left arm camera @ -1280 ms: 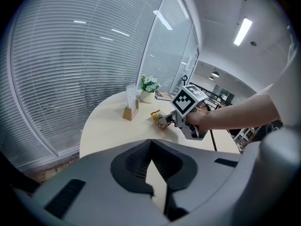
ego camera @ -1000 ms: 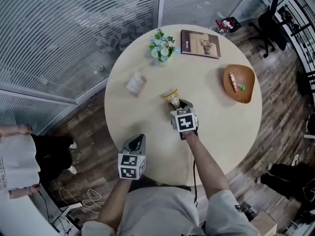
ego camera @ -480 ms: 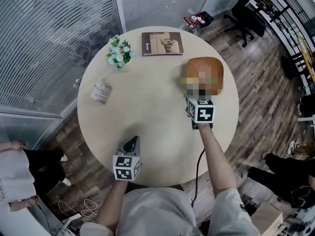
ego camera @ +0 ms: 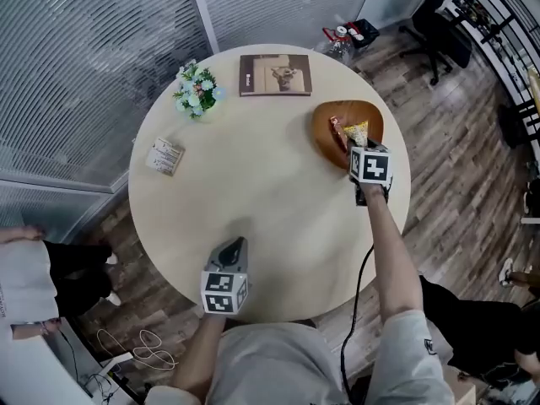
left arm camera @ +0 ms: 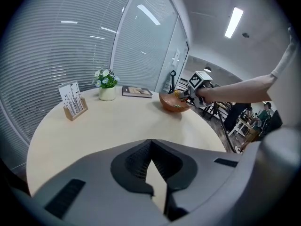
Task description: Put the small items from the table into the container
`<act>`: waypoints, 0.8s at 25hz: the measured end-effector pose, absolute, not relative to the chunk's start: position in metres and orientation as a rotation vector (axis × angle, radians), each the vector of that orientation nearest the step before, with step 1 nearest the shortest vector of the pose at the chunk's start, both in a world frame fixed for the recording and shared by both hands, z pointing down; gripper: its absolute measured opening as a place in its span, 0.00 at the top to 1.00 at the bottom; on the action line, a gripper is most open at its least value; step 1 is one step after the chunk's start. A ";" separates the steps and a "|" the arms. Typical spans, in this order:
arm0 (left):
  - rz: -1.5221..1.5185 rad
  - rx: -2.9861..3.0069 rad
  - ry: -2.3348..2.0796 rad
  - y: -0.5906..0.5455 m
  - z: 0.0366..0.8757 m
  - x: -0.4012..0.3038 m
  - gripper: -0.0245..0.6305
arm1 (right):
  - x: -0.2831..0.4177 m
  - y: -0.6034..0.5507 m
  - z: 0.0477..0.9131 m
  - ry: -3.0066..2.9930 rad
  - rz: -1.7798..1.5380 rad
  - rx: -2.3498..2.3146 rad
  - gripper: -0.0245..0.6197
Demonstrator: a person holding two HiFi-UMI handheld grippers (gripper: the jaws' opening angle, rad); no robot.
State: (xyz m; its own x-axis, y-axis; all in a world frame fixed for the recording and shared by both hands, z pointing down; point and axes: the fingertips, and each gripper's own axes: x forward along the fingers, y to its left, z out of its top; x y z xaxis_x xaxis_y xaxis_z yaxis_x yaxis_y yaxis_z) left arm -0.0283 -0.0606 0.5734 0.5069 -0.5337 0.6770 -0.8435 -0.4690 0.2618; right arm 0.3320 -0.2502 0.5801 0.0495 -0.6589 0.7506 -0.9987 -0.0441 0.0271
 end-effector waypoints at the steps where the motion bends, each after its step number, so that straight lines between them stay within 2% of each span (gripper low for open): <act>1: 0.696 2.166 -1.131 -0.060 0.574 -0.026 0.95 | 0.333 -0.251 0.584 -1.669 0.773 1.753 0.69; 8: 0.704 2.128 -1.178 -0.053 0.578 -0.018 0.95 | 0.337 -0.254 0.603 -1.713 0.769 1.740 0.67; 14: 0.690 2.142 -1.197 -0.052 0.573 -0.010 0.95 | 0.326 -0.236 0.558 -1.853 0.715 1.809 0.68; 18: 0.667 2.176 -1.192 -0.053 0.565 0.000 0.95 | 0.287 -0.191 0.515 -2.051 0.652 1.803 0.94; 20: 0.662 2.190 -1.185 -0.050 0.563 0.004 0.95 | 0.260 -0.160 0.506 -2.124 0.647 1.776 0.96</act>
State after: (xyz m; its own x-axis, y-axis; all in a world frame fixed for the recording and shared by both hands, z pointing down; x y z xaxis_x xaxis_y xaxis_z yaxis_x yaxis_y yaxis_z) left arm 0.0038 -0.0504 0.5629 0.4878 -0.5837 0.6492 -0.8588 -0.4543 0.2368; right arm 0.2601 -0.1596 0.5065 -0.1924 -0.8458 0.4977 -0.9796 0.1353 -0.1488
